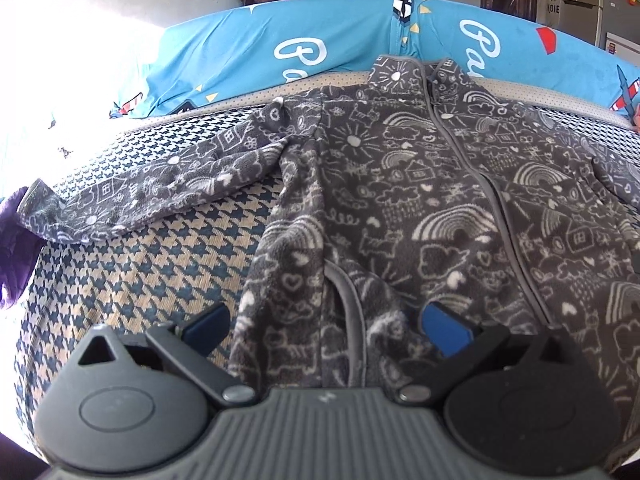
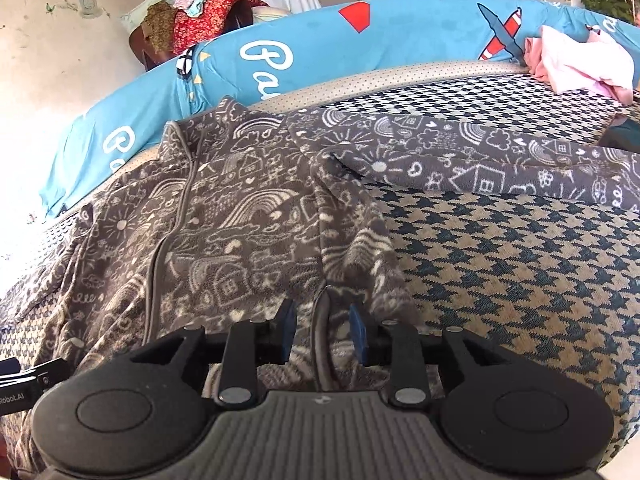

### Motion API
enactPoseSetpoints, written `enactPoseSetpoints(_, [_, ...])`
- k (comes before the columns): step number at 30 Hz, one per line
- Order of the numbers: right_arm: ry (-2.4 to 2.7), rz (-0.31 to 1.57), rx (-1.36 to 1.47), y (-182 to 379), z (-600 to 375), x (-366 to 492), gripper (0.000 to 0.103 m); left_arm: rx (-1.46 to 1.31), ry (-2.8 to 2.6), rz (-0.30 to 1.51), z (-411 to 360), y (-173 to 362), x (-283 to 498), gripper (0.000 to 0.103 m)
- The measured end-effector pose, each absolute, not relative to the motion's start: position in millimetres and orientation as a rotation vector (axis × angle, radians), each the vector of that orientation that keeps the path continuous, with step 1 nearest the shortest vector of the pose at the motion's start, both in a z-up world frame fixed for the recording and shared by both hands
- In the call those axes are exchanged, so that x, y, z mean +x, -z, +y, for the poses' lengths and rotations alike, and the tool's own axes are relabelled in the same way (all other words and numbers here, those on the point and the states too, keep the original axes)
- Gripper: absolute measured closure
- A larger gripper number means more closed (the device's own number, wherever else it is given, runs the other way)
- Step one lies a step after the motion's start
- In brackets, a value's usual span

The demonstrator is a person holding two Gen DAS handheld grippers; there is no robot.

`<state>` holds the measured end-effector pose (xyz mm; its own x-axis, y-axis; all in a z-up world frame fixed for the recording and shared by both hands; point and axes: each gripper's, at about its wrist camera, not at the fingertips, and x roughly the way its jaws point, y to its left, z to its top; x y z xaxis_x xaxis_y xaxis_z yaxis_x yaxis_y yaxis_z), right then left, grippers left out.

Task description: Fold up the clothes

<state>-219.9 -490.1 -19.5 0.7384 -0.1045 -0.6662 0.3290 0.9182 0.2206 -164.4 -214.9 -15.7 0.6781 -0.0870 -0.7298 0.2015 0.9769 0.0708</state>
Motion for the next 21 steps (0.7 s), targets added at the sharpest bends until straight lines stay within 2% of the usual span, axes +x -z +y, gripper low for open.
enactPoseSetpoints(9, [0.194,0.744,0.244,25.1,-453.6,-242.1,0.072,0.227,0.194,0.831,-225.3,26.3,-187.0,0.0])
enactPoseSetpoints(13, [0.219,0.75,0.211,27.9,-451.3,-245.8,0.075,0.175,0.175,0.865,-214.7,31.1,-185.8,0.0])
enactPoseSetpoints(17, [0.246,0.754,0.237,29.5,-457.3,-249.1,0.083,0.157,0.16,0.874,-207.0,32.7,-190.5,0.0])
enactPoseSetpoints(21, [0.281,0.76,0.281,30.4,-467.1,-251.3,0.101,0.136,0.146,0.886,-197.2,33.3,-195.7,0.0])
